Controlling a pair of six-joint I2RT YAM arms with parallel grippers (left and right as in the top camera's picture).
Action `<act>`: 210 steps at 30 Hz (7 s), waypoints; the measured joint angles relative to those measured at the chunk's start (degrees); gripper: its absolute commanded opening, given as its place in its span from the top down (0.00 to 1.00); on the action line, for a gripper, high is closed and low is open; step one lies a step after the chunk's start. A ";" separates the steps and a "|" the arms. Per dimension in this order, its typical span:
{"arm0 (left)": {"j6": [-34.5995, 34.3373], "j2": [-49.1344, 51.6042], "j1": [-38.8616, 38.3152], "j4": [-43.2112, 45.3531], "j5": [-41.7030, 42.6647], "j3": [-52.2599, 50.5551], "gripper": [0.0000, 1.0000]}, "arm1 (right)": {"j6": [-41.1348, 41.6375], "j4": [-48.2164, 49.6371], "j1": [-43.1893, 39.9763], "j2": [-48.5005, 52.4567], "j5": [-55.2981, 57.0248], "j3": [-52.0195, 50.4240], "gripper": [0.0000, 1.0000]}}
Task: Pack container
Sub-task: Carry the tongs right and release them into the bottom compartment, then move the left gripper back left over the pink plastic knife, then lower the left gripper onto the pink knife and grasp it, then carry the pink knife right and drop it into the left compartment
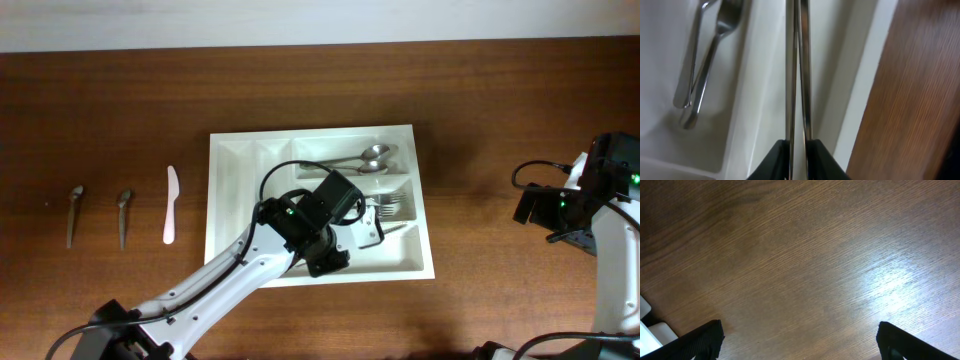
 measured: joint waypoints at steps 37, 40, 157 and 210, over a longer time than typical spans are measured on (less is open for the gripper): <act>14.97 0.00 -0.02 1.16 -3.39 0.00 0.01 | 0.00 0.00 0.00 0.00 -0.02 0.00 0.01; 14.69 0.00 0.02 1.55 -4.31 0.48 0.01 | 0.00 0.00 0.00 0.00 -0.02 0.00 0.01; -22.38 30.32 59.04 -10.23 -8.68 17.14 0.37 | 0.02 0.00 0.00 0.00 -0.02 0.00 0.01; -30.88 32.57 40.39 -36.48 13.42 47.98 0.93 | -0.02 0.00 0.00 0.00 -0.02 0.00 0.01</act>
